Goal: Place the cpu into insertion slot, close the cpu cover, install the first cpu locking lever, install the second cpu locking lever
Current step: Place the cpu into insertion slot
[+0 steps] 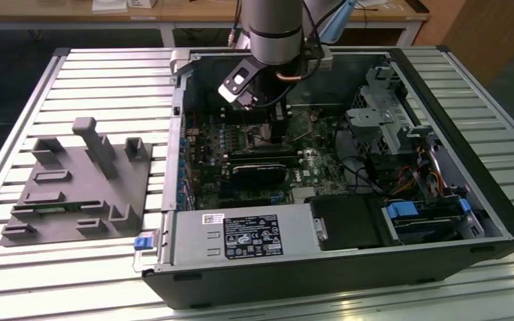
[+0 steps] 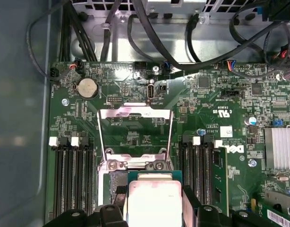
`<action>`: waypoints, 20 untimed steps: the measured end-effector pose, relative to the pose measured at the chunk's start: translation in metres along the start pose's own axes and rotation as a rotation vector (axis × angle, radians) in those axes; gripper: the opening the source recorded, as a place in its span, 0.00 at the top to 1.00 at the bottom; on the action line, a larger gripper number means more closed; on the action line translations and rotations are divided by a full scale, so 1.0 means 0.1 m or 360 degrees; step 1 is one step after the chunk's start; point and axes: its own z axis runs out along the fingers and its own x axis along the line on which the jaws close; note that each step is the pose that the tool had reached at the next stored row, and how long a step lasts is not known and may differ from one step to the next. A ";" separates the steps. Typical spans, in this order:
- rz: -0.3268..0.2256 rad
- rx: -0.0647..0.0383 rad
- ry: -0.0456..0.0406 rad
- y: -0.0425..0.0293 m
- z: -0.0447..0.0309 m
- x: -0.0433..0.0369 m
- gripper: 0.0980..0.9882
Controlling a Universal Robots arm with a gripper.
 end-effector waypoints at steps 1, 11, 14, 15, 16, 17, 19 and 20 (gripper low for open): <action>0.0000 -0.0001 -0.0002 -0.003 0.003 0.002 0.50; -0.0001 -0.0003 -0.0014 -0.070 0.035 0.077 0.50; -0.0002 -0.0003 -0.0017 -0.090 0.052 0.100 0.50; -0.0002 -0.0003 -0.0017 -0.095 0.059 0.111 0.50; -0.0002 -0.0003 -0.0018 -0.098 0.065 0.123 0.50; -0.0002 -0.0003 -0.0018 -0.100 0.071 0.136 0.50; -0.0002 -0.0003 -0.0019 -0.104 0.088 0.151 0.50; -0.0002 -0.0003 -0.0020 -0.106 0.101 0.155 0.50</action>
